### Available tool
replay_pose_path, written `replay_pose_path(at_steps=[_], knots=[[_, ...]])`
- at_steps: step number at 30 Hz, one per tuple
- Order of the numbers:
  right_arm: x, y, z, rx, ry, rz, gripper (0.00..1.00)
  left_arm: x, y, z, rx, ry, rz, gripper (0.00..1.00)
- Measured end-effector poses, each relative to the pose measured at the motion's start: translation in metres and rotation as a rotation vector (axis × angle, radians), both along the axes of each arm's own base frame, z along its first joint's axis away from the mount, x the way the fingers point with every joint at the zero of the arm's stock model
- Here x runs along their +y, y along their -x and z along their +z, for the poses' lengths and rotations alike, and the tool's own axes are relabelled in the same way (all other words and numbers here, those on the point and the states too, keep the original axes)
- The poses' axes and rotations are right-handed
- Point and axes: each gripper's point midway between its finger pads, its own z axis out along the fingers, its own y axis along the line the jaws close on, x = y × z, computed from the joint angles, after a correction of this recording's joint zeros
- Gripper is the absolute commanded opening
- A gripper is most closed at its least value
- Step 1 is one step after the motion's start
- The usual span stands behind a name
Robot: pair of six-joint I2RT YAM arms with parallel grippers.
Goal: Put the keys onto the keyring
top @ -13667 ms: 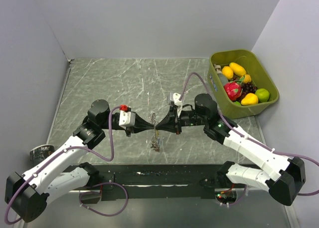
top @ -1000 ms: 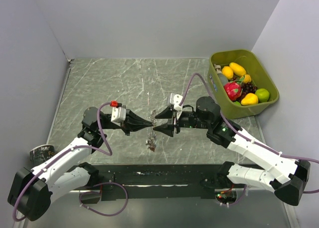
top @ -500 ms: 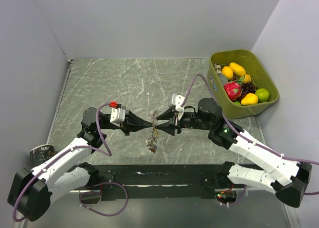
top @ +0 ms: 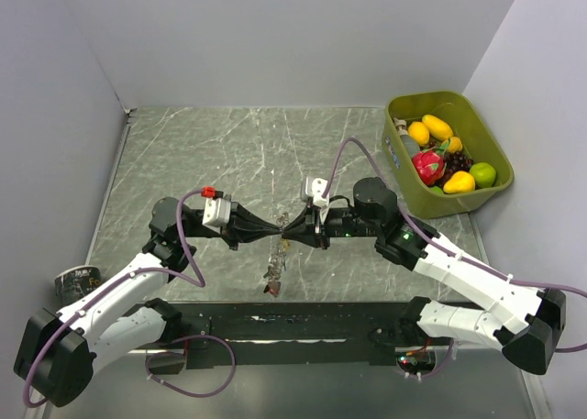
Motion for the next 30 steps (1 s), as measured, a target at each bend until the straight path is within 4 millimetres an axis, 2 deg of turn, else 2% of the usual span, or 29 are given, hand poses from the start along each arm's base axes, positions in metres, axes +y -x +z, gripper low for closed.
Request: replay_pose_path(at_steps=[6, 14, 18, 23, 30], knots=[[-0.001, 0.000, -0.004, 0.009, 0.016, -0.004, 0.00, -0.002, 0.000, -0.004, 0.007, -0.024, -0.002, 0.01], [-0.004, -0.003, -0.010, 0.010, 0.046, -0.023, 0.00, -0.005, -0.003, -0.010, -0.008, -0.086, 0.002, 0.01], [-0.007, -0.003, -0.011, 0.009, 0.074, -0.026, 0.00, -0.007, -0.005, -0.010, -0.037, -0.126, 0.002, 0.13], [-0.008, -0.005, -0.012, 0.015, 0.119, -0.028, 0.00, -0.009, -0.010, -0.013, -0.063, -0.176, 0.008, 0.19], [-0.010, -0.005, -0.026, 0.039, 0.175, -0.022, 0.00, -0.009, -0.013, -0.025, -0.074, -0.221, 0.034, 0.23]])
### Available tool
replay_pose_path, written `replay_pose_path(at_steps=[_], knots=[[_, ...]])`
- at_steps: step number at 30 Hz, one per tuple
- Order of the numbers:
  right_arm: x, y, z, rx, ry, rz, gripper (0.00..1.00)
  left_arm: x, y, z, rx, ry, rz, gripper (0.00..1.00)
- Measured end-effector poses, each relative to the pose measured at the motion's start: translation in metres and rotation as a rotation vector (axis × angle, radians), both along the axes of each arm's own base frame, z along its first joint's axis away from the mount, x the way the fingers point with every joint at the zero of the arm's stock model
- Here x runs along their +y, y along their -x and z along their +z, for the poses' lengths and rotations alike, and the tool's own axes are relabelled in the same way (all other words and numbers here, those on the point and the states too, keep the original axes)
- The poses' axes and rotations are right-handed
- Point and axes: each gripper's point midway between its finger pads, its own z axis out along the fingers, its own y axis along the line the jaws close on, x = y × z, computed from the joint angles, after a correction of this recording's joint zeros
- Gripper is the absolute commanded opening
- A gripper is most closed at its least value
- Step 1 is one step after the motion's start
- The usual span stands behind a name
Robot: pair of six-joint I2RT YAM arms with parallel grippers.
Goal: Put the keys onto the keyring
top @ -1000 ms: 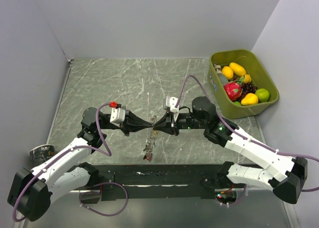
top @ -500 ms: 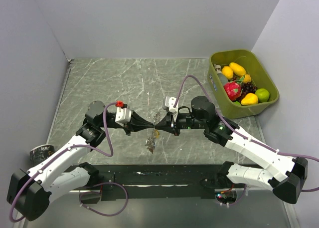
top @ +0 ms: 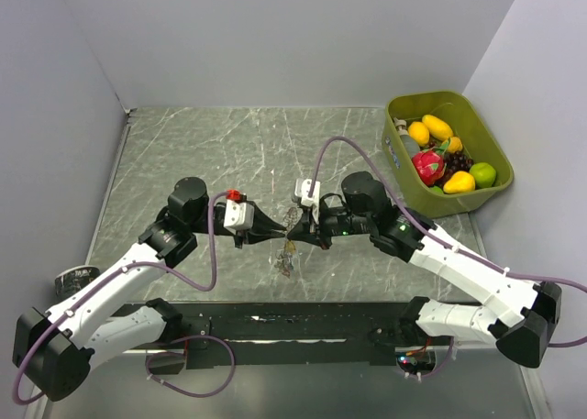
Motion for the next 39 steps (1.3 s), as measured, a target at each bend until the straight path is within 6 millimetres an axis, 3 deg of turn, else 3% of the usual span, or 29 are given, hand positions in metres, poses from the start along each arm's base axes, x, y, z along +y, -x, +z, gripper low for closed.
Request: replay_pose_path(at_steps=[13, 14, 15, 23, 27, 30, 35, 39], knots=[[-0.003, 0.000, -0.012, 0.022, 0.048, -0.003, 0.00, -0.004, 0.001, -0.014, 0.013, -0.049, -0.003, 0.16], [-0.003, 0.000, -0.013, 0.024, 0.051, -0.003, 0.00, -0.004, 0.001, -0.015, 0.015, -0.053, -0.006, 0.12], [-0.003, 0.000, -0.013, 0.024, 0.052, -0.003, 0.00, -0.005, 0.002, -0.016, 0.017, -0.056, -0.008, 0.02], [-0.004, -0.003, -0.013, 0.008, 0.052, -0.017, 0.00, -0.006, 0.002, -0.016, 0.031, -0.061, -0.011, 0.01], [-0.008, -0.004, -0.006, -0.021, -0.003, -0.055, 0.19, -0.008, 0.001, -0.009, 0.021, -0.035, -0.011, 0.01], [-0.012, -0.003, 0.002, -0.049, -0.057, -0.083, 0.23, -0.010, 0.001, -0.001, 0.003, -0.009, -0.013, 0.01], [-0.022, -0.004, 0.035, -0.120, -0.173, -0.142, 0.45, -0.007, 0.002, -0.002, 0.008, 0.018, 0.010, 0.01], [-0.027, -0.004, 0.052, -0.157, -0.236, -0.168, 0.50, -0.003, 0.002, -0.001, 0.014, 0.047, 0.037, 0.01]])
